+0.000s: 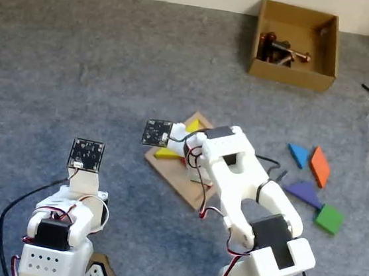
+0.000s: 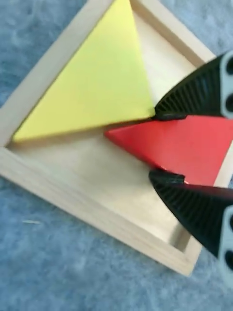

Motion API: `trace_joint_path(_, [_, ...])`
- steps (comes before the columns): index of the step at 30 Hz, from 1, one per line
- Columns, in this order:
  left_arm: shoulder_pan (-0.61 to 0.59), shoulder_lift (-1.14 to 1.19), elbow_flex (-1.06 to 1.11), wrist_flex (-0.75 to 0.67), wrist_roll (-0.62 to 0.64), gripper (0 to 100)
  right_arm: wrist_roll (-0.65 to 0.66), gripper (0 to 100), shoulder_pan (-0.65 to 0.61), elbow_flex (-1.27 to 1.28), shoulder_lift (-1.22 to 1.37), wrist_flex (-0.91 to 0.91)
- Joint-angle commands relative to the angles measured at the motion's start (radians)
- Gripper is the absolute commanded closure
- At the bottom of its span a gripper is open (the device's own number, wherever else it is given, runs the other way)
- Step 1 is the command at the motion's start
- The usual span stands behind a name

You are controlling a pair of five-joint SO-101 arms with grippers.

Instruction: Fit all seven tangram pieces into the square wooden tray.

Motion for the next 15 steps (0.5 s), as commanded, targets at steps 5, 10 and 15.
trace_joint_path(5, [0.015, -0.007, 0.019, -0.002, 0.008, 99, 0.012, 94.3, 0.012, 0.015, 0.021, 0.045])
trace_joint_path(10, [0.015, -0.007, 0.019, -0.002, 0.008, 99, 0.011, 96.4, 0.008, 0.013, 0.019, 0.045])
trace_joint_path(15, [0.015, -0.007, 0.019, -0.002, 0.008, 99, 0.006, 99.2, -0.005, -0.025, 0.021, 0.090])
